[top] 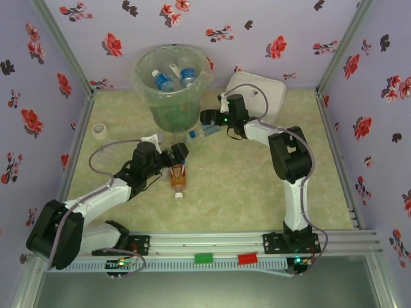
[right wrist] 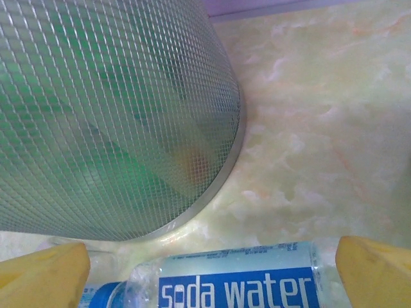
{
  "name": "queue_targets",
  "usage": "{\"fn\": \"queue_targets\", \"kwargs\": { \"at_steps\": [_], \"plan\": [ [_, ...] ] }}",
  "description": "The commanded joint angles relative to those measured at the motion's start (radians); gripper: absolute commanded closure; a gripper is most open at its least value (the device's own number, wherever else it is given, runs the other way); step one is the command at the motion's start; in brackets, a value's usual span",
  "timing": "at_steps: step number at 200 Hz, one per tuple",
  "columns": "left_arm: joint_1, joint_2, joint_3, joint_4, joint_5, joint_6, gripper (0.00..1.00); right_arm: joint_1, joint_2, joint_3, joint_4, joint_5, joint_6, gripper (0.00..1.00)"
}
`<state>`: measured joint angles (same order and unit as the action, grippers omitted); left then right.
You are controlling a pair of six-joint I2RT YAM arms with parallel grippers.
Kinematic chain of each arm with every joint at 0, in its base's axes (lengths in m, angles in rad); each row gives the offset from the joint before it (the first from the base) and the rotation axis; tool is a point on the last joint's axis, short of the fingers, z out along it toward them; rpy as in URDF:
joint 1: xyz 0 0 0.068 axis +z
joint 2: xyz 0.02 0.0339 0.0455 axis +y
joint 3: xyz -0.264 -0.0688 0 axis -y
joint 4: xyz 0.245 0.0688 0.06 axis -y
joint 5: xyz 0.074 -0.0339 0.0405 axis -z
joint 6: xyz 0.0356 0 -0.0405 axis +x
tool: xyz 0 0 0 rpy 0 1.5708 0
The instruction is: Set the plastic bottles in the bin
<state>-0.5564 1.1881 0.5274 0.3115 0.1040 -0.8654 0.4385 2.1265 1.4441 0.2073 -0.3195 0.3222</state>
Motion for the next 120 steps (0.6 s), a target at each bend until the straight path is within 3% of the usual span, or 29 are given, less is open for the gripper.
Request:
{"fn": "queue_targets", "kwargs": {
  "at_steps": [1, 44, 84, 120],
  "plan": [
    [-0.004, -0.021, 0.038, -0.023, -0.03, 0.019, 0.0, 0.009, -0.038, -0.047, -0.031, -0.029, -0.02, 0.02],
    [-0.003, -0.019, 0.048, -0.049, -0.079, 0.046, 0.0, 0.032, -0.192, -0.242, 0.006, 0.047, -0.015, 0.02],
    [0.006, -0.027, 0.052, -0.058, -0.105, 0.07, 0.0, 0.07, -0.343, -0.414, 0.01, 0.043, -0.039, 0.01],
    [0.021, -0.022, 0.081, -0.098, -0.106, 0.093, 0.0, 0.082, -0.307, -0.271, -0.266, 0.237, -0.297, 0.0]
  ]
}}
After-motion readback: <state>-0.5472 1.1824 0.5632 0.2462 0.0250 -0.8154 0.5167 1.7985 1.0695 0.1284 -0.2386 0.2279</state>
